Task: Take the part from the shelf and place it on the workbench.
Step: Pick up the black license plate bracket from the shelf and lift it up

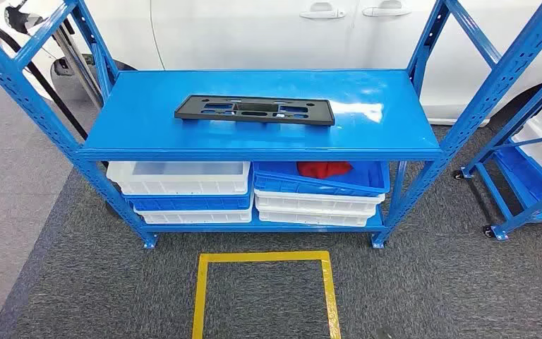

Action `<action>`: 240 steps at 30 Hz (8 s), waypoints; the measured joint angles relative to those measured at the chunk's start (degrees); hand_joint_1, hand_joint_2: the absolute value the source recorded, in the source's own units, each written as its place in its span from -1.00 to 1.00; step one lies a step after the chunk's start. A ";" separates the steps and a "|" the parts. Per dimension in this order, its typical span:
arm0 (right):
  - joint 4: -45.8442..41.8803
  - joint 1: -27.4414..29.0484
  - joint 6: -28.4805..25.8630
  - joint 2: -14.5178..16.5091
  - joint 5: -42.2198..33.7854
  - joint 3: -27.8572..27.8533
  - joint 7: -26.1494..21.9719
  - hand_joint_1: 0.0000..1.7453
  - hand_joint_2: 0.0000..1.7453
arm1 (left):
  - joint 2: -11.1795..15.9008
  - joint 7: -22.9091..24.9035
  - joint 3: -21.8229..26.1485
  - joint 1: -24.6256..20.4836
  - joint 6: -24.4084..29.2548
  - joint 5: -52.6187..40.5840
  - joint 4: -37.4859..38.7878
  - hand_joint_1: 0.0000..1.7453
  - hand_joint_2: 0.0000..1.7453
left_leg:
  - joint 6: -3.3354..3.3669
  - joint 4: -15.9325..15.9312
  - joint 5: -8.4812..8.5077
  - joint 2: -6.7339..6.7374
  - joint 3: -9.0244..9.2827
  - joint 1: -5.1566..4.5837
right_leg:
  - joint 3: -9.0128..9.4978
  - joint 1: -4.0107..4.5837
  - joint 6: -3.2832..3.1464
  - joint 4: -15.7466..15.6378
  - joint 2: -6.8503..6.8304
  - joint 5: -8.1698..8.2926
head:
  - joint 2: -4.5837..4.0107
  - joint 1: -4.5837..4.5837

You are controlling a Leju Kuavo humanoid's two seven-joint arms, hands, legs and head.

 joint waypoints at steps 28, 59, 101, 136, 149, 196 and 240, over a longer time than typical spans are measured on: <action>-47.32 -5.23 18.55 -0.03 -21.17 15.90 -13.27 -1.00 -1.00 | -1.26 -2.81 14.67 -3.10 0.78 -9.82 2.27 -1.00 -1.00 | 3.73 0.21 2.32 0.08 -2.74 -2.04 | -7.20 1.86 -1.72 12.95 -0.24 -4.06 | 0.00 -0.02; -77.77 -6.39 21.45 -4.96 -34.34 33.25 -22.53 -1.00 -1.00 | -2.12 -4.77 25.47 -5.63 1.22 -16.95 4.13 -1.00 -1.00 | 3.69 0.75 2.15 -0.07 -3.07 -2.03 | -6.11 1.69 -1.77 11.68 -0.35 -3.57 | 0.00 -0.09; -66.72 -7.30 13.72 -8.88 -28.95 38.49 -20.42 -1.00 -1.00 | -2.20 -4.91 26.45 -6.04 0.73 -17.17 4.75 -1.00 -1.00 | 0.59 12.95 -5.22 0.60 -7.57 -1.59 | 0.52 2.03 -4.43 -2.09 -0.39 0.55 | 0.00 -0.11; -45.40 -19.13 -2.75 -6.22 -15.29 57.51 -16.02 -1.00 0.50 | -3.03 -4.64 26.45 -4.96 2.18 -18.48 5.04 -1.00 -1.00 | 0.49 10.50 1.25 0.32 -10.00 -1.45 | 2.07 2.31 -4.52 -1.87 -0.06 -0.59 | 0.00 -0.09; -34.50 -29.43 -34.94 -0.37 22.55 69.47 -6.30 -1.00 1.00 | -3.11 -4.18 26.47 -5.55 3.80 -18.96 5.04 -1.00 -1.00 | 3.17 0.21 5.21 0.20 -6.02 -1.39 | -6.46 2.14 -1.91 15.04 -0.17 -8.02 | 0.00 -0.08; 10.33 -45.20 -37.59 9.93 61.93 76.36 28.82 1.00 1.00 | -2.14 -5.01 26.45 -5.36 1.41 -21.69 5.04 -1.00 -1.00 | -0.28 14.41 -1.31 0.16 -11.37 -1.13 | 0.57 2.42 -4.90 -2.48 -0.38 1.36 | 0.00 -0.09; -48.85 -25.36 -18.63 -3.03 -14.46 51.74 -22.33 1.00 1.00 | -1.61 -13.18 26.40 -5.49 -4.75 -20.94 5.06 -1.00 1.00 | 3.26 0.63 4.04 -0.07 -5.07 -1.12 | -7.34 2.37 -1.68 14.77 -0.23 -7.61 | 0.00 -0.09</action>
